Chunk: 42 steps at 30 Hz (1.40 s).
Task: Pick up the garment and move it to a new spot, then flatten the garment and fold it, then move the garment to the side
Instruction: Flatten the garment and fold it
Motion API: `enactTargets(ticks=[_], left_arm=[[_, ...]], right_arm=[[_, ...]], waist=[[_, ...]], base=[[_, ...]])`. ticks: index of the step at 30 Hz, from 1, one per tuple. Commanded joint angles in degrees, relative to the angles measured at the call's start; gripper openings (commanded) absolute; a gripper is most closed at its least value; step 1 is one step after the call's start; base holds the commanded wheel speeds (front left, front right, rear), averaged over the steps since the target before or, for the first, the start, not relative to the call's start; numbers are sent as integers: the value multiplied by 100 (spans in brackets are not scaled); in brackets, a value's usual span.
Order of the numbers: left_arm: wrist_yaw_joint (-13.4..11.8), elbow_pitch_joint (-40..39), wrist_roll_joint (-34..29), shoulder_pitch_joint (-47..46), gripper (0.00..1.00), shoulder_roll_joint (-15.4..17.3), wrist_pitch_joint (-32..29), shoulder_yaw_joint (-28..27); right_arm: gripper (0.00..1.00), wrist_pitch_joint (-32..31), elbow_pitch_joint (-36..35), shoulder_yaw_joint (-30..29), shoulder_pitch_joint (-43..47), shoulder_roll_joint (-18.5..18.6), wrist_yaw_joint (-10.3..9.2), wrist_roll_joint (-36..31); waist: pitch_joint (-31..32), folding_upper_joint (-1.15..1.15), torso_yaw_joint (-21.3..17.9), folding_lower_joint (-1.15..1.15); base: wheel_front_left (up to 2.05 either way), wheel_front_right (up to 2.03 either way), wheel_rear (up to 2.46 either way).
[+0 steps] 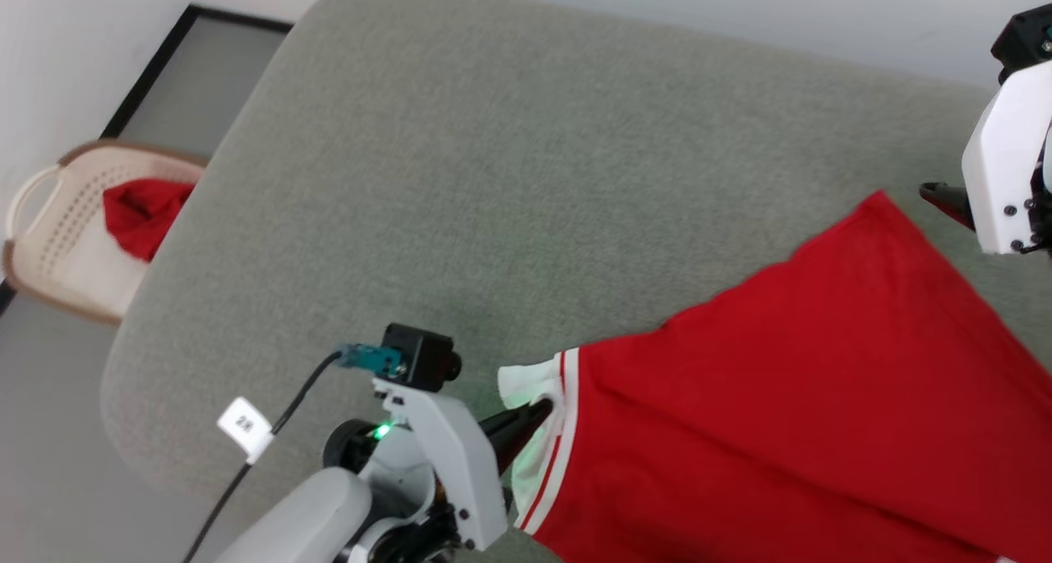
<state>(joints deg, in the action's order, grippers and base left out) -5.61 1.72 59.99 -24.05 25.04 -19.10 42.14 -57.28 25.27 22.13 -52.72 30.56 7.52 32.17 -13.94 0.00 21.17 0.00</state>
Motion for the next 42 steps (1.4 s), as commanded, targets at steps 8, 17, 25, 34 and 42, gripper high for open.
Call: enactTargets(ticks=[8,17,25,34,42], left_arm=[[340,475,-67,-412,0,-444,148,149],[477,770,-19,-523,0,-600,238,154],[495,917,12,-531,0,-593,298,117],[397,987,85,-560,0,-490,200,42],[185,968,138,-1035,0,-67,-331,-156]], right_arm=[[100,-754,1206,406,-629,-93,-6,-59],[100,-1279,2119,476,-888,-151,-7,-346],[0,-1398,2700,92,-1062,-221,-7,-773],[0,-1021,2650,-145,-1189,-560,-7,-868],[0,-636,2397,-338,-1224,-904,-7,-475]], waist=[[-670,0,580,0],[-762,0,679,0],[-748,0,617,0],[-499,0,304,0],[-9,0,-44,0]], base=[[0,0,0],[0,0,0],[0,0,0],[0,0,0],[0,0,0]])
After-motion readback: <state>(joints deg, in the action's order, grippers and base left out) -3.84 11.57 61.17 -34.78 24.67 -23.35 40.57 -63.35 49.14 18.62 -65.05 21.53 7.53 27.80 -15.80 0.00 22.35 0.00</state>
